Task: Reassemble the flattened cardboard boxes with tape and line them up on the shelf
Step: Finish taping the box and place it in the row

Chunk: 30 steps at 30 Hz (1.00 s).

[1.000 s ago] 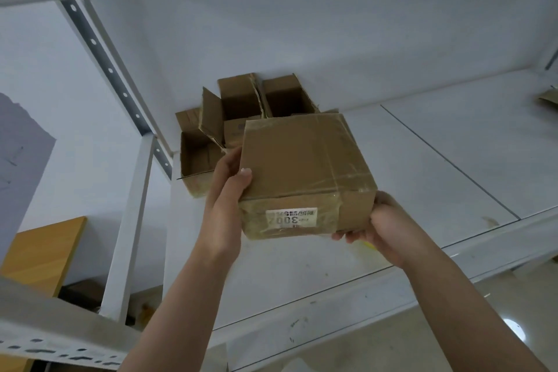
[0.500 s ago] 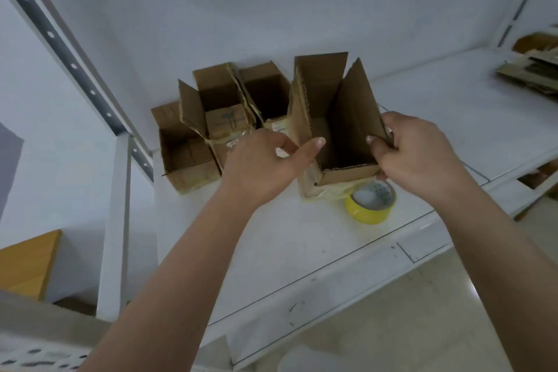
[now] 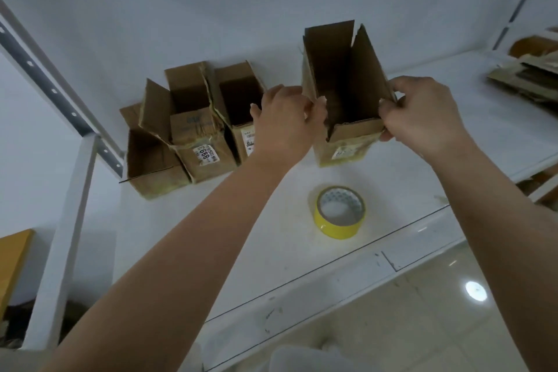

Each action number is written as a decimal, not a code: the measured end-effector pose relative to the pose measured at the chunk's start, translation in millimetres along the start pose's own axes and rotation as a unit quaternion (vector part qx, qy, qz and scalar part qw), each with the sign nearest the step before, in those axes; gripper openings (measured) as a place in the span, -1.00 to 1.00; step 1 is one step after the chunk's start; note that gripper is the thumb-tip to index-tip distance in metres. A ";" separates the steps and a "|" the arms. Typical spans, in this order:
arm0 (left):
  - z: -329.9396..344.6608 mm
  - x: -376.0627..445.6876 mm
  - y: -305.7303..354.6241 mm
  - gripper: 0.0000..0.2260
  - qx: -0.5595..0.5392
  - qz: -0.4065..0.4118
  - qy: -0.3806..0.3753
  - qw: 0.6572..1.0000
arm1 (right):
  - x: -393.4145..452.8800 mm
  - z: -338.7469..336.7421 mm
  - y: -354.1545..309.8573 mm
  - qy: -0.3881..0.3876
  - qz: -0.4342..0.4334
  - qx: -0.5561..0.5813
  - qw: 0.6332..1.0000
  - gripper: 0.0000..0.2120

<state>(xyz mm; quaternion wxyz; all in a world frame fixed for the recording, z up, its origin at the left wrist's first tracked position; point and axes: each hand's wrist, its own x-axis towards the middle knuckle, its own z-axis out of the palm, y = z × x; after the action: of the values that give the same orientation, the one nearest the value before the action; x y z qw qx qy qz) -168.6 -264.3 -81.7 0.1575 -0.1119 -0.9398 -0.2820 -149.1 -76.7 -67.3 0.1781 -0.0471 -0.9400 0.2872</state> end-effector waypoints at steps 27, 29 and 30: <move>37.7 51.4 -85.2 -0.72 0.384 -0.119 -0.045 0.915 | 141.9 127.3 13.4 -0.208 0.027 0.115 0.971 -0.74; 36.2 51.2 -84.5 -0.72 0.388 -0.123 -0.046 0.912 | 145.4 129.3 8.4 -0.215 0.040 0.141 0.965 -0.71; 35.8 51.1 -84.2 -0.72 0.388 -0.125 -0.046 0.912 | 147.3 130.2 6.3 -0.218 0.052 0.155 0.962 -0.69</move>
<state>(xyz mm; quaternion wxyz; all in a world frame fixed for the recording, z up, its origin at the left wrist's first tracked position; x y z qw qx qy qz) -249.4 -306.5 -133.3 0.1082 0.0632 -0.9878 0.0925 -333.6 -111.5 -126.0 -0.0417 -0.0042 -0.8963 0.4415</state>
